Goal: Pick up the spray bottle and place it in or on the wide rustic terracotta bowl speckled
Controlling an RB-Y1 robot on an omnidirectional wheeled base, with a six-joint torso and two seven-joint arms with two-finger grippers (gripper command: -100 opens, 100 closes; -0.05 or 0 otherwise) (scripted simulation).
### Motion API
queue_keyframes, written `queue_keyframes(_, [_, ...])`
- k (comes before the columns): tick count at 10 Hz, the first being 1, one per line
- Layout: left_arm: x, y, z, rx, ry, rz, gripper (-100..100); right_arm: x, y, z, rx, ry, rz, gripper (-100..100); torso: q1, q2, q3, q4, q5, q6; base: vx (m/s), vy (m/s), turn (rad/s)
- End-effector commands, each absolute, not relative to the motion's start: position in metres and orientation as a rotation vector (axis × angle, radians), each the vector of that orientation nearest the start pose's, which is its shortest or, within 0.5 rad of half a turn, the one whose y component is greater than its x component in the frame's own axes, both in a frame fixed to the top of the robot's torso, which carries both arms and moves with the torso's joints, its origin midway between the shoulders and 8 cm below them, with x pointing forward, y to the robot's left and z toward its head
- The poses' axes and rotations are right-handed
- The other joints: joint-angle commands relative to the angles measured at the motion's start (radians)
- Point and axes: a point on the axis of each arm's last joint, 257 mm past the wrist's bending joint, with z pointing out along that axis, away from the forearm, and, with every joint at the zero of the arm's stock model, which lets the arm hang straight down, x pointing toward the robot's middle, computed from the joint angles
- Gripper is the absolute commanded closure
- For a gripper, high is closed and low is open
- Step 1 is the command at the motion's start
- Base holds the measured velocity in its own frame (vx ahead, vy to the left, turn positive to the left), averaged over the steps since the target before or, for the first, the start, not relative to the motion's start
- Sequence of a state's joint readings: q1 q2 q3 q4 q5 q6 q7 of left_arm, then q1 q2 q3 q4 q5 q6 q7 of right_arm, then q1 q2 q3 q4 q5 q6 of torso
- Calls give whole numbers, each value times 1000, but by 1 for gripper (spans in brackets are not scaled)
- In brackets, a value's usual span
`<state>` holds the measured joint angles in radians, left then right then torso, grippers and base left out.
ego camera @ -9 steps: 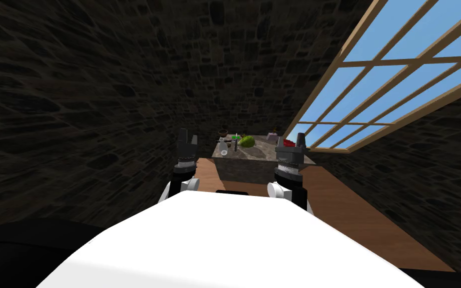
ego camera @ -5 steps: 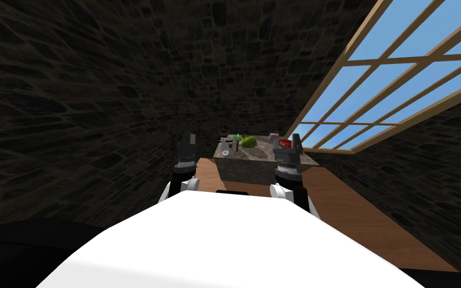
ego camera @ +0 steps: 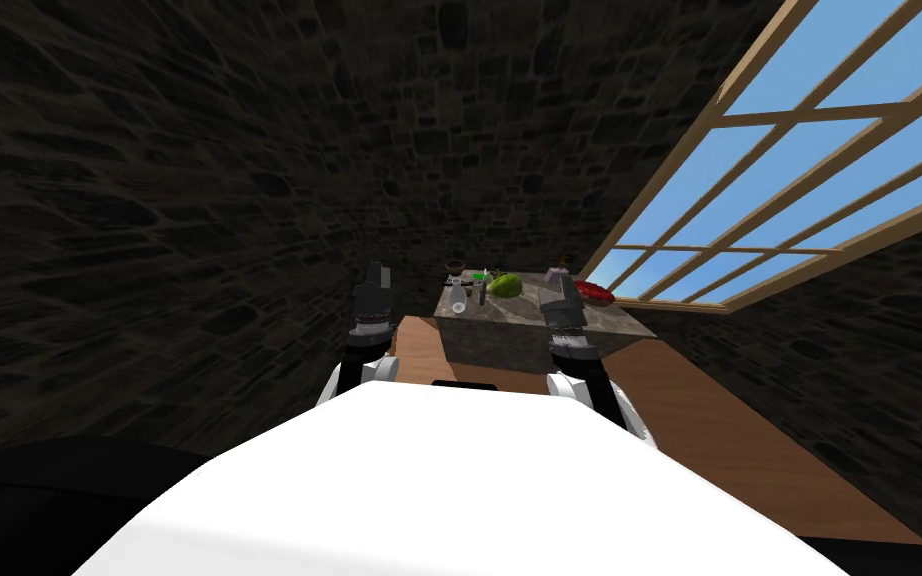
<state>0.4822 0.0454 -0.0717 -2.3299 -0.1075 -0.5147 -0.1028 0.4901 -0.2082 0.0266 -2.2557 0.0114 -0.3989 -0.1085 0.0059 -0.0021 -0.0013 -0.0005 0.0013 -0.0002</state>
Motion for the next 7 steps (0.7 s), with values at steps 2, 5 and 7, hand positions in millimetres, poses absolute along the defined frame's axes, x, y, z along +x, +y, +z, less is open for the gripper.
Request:
queue_keyframes(2, [336,233,52,-461,673,-1235,0,375,-258,-39,651,981,1311,-100,1,0,0,0,0,0,38,114,60])
queue_keyframes(5, [336,233,52,-461,673,-1235,0,384,-267,-75,647,1125,1213,-100,2,0,0,0,0,0,39,120,68])
queue_keyframes(7, [336,233,52,-461,673,-1235,0,388,-276,-100,643,1220,1138,-100,2,-1,0,0,1,0,55,129,74])
